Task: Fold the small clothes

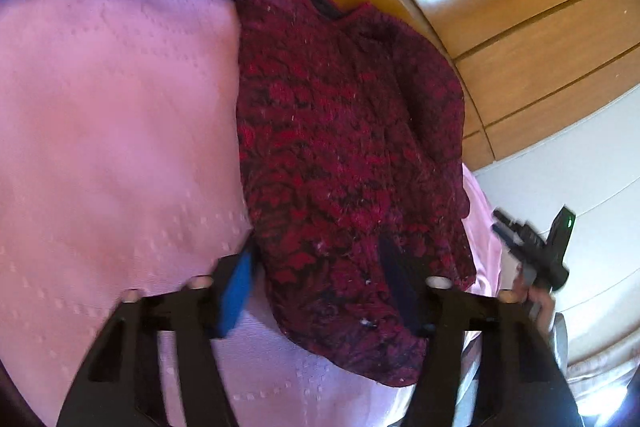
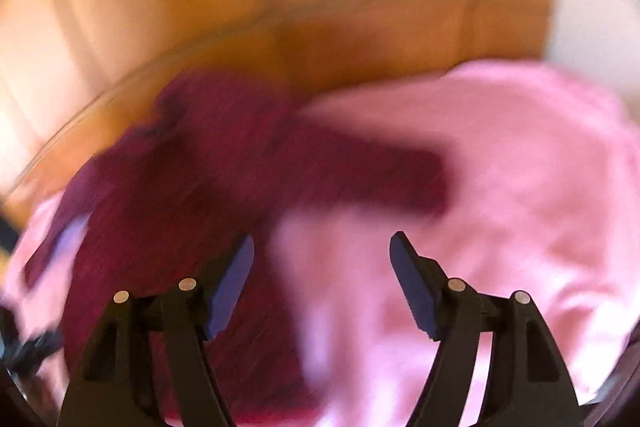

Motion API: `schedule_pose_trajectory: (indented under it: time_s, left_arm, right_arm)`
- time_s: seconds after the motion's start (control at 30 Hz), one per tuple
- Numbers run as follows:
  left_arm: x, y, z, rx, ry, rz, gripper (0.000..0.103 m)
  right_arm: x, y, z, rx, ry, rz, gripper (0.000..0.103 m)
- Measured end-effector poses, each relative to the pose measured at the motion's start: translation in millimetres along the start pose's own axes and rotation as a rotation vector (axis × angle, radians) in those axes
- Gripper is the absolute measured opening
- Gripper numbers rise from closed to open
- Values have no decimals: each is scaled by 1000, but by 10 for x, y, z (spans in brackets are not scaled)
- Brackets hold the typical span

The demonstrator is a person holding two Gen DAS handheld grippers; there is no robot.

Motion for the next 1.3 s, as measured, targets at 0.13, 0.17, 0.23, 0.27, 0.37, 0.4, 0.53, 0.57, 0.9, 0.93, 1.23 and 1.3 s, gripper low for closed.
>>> schedule_pose_trajectory:
  time_s: [0.13, 0.17, 0.23, 0.27, 0.37, 0.4, 0.53, 0.57, 0.9, 0.93, 1.23, 1.3]
  left_arm:
    - [64, -57, -3, -4, -4, 27, 24]
    - [56, -88, -11, -1, -10, 27, 21]
    - [-50, -151, -86, 28, -27, 8, 19]
    - [-110, -196, -110, 41, -30, -1, 17]
    - [-388, -311, -258, 83, -35, -46, 15]
    - [-514, -360, -300, 95, -35, -64, 15]
    - [-976, -419, -333, 130, -49, -106, 14]
    - [-1049, -404, -325, 140, -61, -109, 14]
    - [-1131, 530, 536, 77, -223, 25, 14]
    - [-1109, 584, 587, 63, -224, 29, 14]
    - [-1201, 684, 602, 9, -168, -5, 39]
    - [-1139, 709, 558, 30, -169, 12, 39]
  right_arm:
    - [350, 312, 103, 4, -43, 134, 41]
    - [373, 350, 123, 9, -44, 147, 34]
    - [277, 353, 204, 0, -69, 140, 17]
    - [173, 337, 261, -24, -69, 122, 16]
    - [-227, 287, 487, -115, -77, 62, 15]
    - [-414, 314, 612, -158, -79, 39, 14]
    - [-767, 459, 821, -248, -121, -1, 14]
    - [-818, 552, 879, -263, -135, 2, 14]
    - [-423, 1909, 1011, -310, -113, 251, 13]
    - [-355, 1947, 931, -285, -101, 268, 13]
    - [-279, 1595, 787, -175, -158, 222, 49]
    - [-115, 1569, 781, -150, -177, 241, 49]
Point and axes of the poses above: each gripper's, at about its wrist camera, not at the fingertips, and x roughly the way its jaws point, z to its left, y to its underside, the point moved 7 cm from there along x, roughly the way its jaws point, and after that the axes turned 6 degrees about z, right-handed, at the moved point
